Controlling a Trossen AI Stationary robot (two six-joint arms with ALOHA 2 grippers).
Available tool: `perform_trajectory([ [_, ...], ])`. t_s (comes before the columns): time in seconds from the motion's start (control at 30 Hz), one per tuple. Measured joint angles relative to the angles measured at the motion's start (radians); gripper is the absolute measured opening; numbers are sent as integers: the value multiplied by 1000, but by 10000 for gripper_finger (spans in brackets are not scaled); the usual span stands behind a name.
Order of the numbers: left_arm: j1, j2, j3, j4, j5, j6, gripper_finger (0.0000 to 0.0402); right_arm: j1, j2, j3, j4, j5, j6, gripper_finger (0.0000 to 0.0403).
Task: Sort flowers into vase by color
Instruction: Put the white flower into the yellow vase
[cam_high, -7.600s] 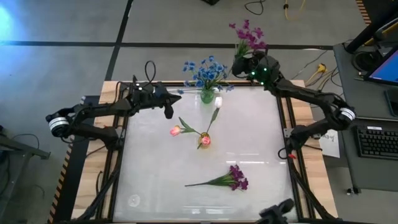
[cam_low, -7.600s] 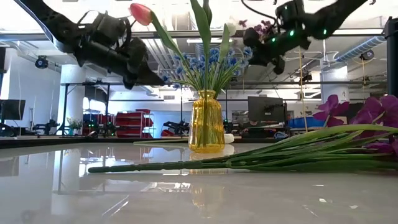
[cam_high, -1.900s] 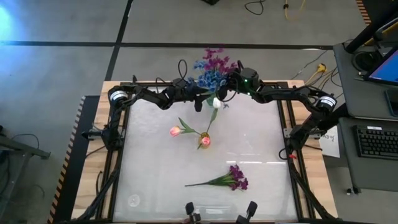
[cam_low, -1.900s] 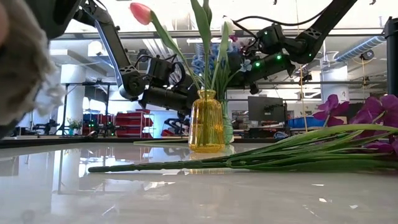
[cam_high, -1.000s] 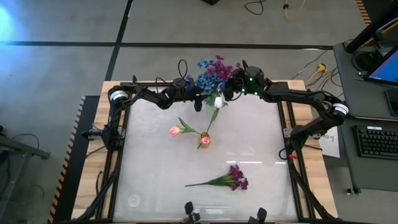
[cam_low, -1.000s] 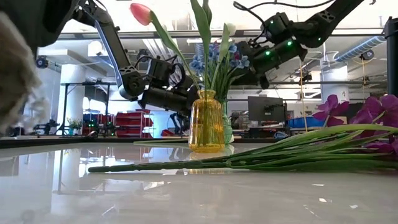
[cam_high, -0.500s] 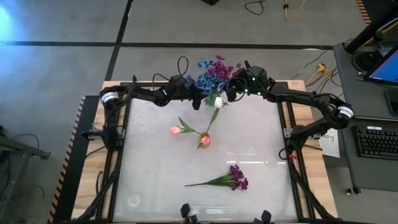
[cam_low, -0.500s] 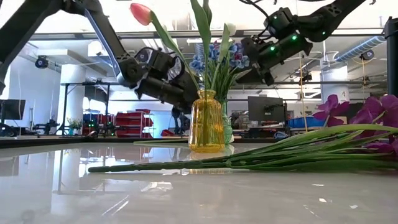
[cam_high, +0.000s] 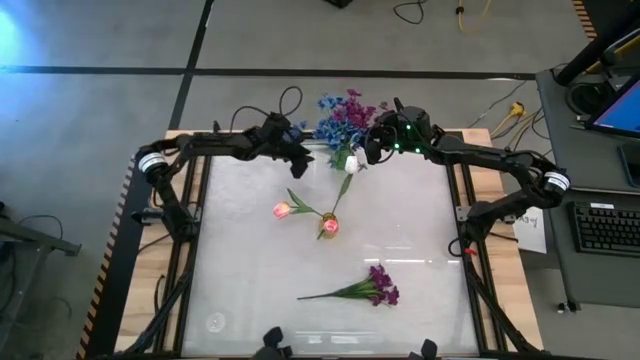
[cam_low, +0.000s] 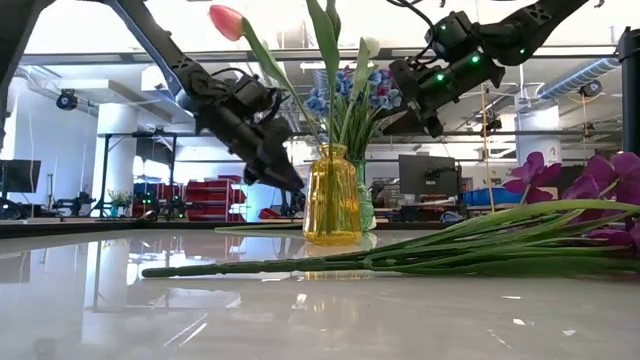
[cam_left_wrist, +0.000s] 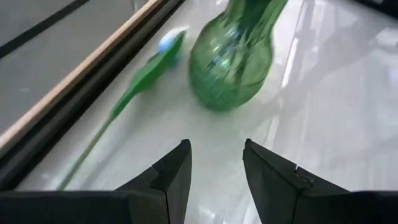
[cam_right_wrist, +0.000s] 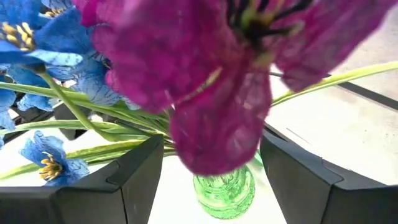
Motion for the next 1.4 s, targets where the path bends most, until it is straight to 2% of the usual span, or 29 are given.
perform_trajectory([
  [0.13,57,-37,0,-103,-7,93,133,0,0,0,0,0,-13,258],
  [0.27,108,-42,0,-173,-78,137,133,0,0,0,1,0,-23,256],
  [0.53,194,-4,0,-169,-98,235,133,0,0,0,6,0,-26,249],
  [0.8,197,24,0,-182,-102,347,142,0,0,0,6,0,-26,249],
  [1.0,197,52,0,-193,-176,372,163,0,0,0,6,0,-25,249],
  [1.1,197,71,0,-200,-178,381,168,0,0,0,6,1,-25,249],
  [1.27,197,94,3,-217,-181,377,163,0,0,0,6,2,-25,249],
  [1.4,197,96,4,-237,-181,376,143,0,0,0,6,2,-25,249],
])
